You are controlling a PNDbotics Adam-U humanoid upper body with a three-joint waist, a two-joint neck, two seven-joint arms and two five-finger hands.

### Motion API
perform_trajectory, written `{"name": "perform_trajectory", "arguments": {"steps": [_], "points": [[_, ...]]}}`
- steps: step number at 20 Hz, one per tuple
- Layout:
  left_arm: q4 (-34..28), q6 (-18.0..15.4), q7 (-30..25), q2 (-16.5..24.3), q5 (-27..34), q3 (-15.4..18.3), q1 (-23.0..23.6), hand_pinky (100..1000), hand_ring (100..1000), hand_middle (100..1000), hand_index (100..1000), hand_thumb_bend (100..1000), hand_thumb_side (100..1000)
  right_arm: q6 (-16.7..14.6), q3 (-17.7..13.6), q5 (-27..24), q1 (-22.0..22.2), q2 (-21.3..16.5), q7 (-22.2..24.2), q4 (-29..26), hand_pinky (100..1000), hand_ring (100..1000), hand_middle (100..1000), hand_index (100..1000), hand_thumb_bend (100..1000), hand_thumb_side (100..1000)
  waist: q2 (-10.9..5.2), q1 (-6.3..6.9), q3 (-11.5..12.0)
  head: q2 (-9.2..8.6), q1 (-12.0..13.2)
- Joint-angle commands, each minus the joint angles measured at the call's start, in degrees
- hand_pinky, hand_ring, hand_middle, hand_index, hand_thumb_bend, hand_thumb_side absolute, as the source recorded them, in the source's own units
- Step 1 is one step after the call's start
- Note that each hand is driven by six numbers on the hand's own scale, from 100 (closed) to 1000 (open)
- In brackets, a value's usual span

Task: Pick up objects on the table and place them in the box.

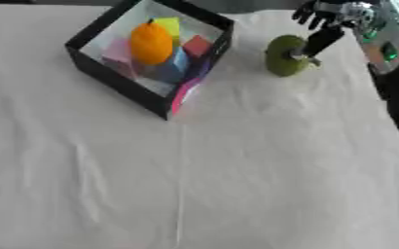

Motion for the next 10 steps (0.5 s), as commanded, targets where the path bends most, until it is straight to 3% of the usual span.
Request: {"name": "perform_trajectory", "arguments": {"steps": [1, 4, 10], "points": [[-0.98, -0.14, -0.07, 1.76, -0.04, 0.27, -0.57, 568, 731, 733, 804, 389, 711, 0.17, -1.07, 2.14, -1.35, -0.53, -0.02, 0.8, 863, 847, 823, 903, 453, 265, -0.74, 0.15, 0.14, -0.78, -0.39], [-0.98, -0.15, 0.02, 1.73, 0.01, 0.3, -0.73, 568, 731, 734, 805, 389, 712, -0.17, -0.98, 2.68, -1.31, -0.26, 0.61, 1.49, 859, 827, 786, 878, 438, 245, -0.52, 0.08, 0.12, -0.65, -0.31], [-0.98, -0.18, -0.04, 1.59, 0.2, 0.09, -1.17, 568, 731, 734, 803, 386, 713, -0.47, -0.54, 3.49, -1.08, 0.37, 1.17, 1.98, 858, 824, 796, 880, 431, 227, -0.4, -0.04, 0.2, -1.0, -0.31]]}}
